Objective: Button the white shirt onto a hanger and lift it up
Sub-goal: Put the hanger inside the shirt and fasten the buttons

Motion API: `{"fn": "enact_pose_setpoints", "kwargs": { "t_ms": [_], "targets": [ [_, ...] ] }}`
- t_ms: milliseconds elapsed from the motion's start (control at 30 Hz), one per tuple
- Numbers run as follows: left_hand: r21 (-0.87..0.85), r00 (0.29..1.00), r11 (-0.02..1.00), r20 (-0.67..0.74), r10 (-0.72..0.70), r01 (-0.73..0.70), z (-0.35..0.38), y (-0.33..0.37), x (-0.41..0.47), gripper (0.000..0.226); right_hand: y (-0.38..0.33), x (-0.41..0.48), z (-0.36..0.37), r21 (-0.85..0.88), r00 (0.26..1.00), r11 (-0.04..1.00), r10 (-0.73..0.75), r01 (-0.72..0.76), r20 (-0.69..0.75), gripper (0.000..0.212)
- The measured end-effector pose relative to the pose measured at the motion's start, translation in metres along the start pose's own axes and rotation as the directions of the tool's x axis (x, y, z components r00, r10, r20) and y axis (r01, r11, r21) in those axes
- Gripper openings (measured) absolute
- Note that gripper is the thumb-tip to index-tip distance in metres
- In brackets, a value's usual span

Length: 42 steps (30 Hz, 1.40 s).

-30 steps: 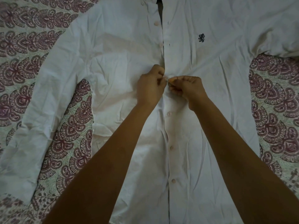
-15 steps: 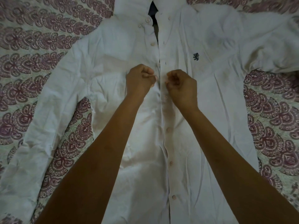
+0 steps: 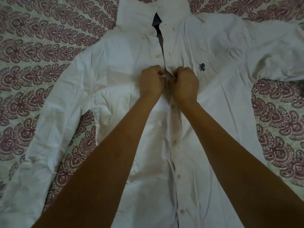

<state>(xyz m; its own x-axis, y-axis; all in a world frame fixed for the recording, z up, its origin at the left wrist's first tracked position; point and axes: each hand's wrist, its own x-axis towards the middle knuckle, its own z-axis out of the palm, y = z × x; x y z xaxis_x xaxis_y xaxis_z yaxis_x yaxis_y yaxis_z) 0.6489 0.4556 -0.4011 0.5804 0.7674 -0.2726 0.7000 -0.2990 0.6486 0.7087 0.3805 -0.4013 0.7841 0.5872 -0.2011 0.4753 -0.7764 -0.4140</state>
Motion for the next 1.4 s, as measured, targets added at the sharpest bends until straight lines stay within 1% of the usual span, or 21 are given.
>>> {"fn": "enact_pose_setpoints", "kwargs": {
  "t_ms": [67, 100, 133, 167, 200, 233, 333, 467, 533, 767, 867, 933, 1033, 1133, 1300, 1333, 1400],
  "targets": [
    [0.011, 0.999, 0.999, -0.009, -0.043, 0.043, 0.002, 0.002, 0.002, 0.01, 0.009, 0.005, -0.002, 0.216, 0.998, 0.974, 0.069, -0.069, 0.01, 0.018],
    [0.019, 0.998, 0.998, -0.011, -0.056, 0.056, 0.003, 0.003, 0.004, 0.008, 0.013, 0.008, -0.002, 0.358, 0.991, 0.924, 0.125, -0.137, 0.054, 0.019],
    [0.027, 0.998, 0.998, -0.007, -0.065, 0.065, 0.004, 0.005, 0.006, 0.008, 0.017, 0.008, -0.003, 0.511, 0.975, 0.83, 0.181, -0.222, 0.129, 0.021],
    [0.032, 0.998, 0.997, -0.006, -0.07, 0.07, 0.003, 0.006, 0.006, 0.009, 0.019, 0.008, -0.004, 0.64, 0.953, 0.706, 0.214, -0.303, 0.215, 0.021],
    [0.026, 0.997, 0.997, -0.01, -0.071, 0.072, 0.002, 0.006, 0.007, 0.01, 0.021, 0.007, -0.005, 0.713, 0.934, 0.603, 0.221, -0.358, 0.282, 0.02],
    [0.005, 0.997, 0.997, -0.017, -0.074, 0.074, 0.002, 0.006, 0.006, 0.01, 0.023, 0.005, -0.005, 0.739, 0.92, 0.549, 0.219, -0.391, 0.324, 0.019],
    [-0.109, 0.995, 0.99, -0.032, -0.094, 0.09, 0.001, 0.006, 0.003, 0.007, 0.023, -0.001, -0.006, 0.77, 0.924, 0.511, 0.192, -0.383, 0.332, 0.027],
    [-0.185, 0.995, 0.979, -0.008, -0.095, 0.092, 0.002, 0.009, -0.001, 0.006, 0.02, -0.007, -0.008, 0.82, 0.906, 0.384, 0.194, -0.424, 0.377, 0.029],
    [-0.209, 0.995, 0.973, -0.01, -0.101, 0.097, 0.002, 0.01, -0.001, 0.006, 0.019, -0.009, -0.01, 0.829, 0.897, 0.344, 0.196, -0.441, 0.396, 0.026],
    [-0.252, 0.991, 0.959, 0.012, -0.132, 0.131, 0.002, 0.008, 0.0, 0.009, 0.018, -0.015, -0.009, 0.847, 0.92, 0.36, 0.159, -0.391, 0.357, 0.028],
    [-0.284, 0.988, 0.946, 0.054, -0.147, 0.156, 0.002, 0.007, -0.002, 0.009, 0.018, -0.017, -0.008, 0.852, 0.935, 0.384, 0.134, -0.356, 0.33, 0.024],
    [-0.331, 0.983, 0.926, 0.069, -0.168, 0.182, 0.002, 0.007, -0.003, 0.01, 0.018, -0.018, -0.007, 0.851, 0.94, 0.399, 0.144, -0.341, 0.309, 0.023],
    [-0.39, 0.982, 0.901, 0.055, -0.183, 0.189, 0.0, 0.007, -0.005, 0.015, 0.017, -0.018, -0.004, 0.847, 0.94, 0.407, 0.172, -0.341, 0.295, 0.023],
    [-0.378, 0.985, 0.91, 0.052, -0.166, 0.173, -0.001, 0.008, -0.006, 0.013, 0.016, -0.017, -0.006, 0.842, 0.927, 0.39, 0.188, -0.373, 0.323, 0.025],
    [-0.335, 0.985, 0.927, 0.028, -0.17, 0.17, -0.002, 0.009, -0.004, 0.011, 0.016, -0.018, -0.009, 0.85, 0.92, 0.354, 0.142, -0.391, 0.364, 0.028],
    [-0.328, 0.985, 0.929, 0.022, -0.172, 0.169, -0.001, 0.009, -0.004, 0.013, 0.015, -0.019, -0.009, 0.852, 0.921, 0.35, 0.143, -0.389, 0.361, 0.028],
    [-0.329, 0.984, 0.928, 0.009, -0.179, 0.172, 0.0, 0.009, -0.004, 0.025, 0.014, -0.019, -0.011, 0.86, 0.922, 0.332, 0.15, -0.388, 0.358, 0.029]
  ]
}}
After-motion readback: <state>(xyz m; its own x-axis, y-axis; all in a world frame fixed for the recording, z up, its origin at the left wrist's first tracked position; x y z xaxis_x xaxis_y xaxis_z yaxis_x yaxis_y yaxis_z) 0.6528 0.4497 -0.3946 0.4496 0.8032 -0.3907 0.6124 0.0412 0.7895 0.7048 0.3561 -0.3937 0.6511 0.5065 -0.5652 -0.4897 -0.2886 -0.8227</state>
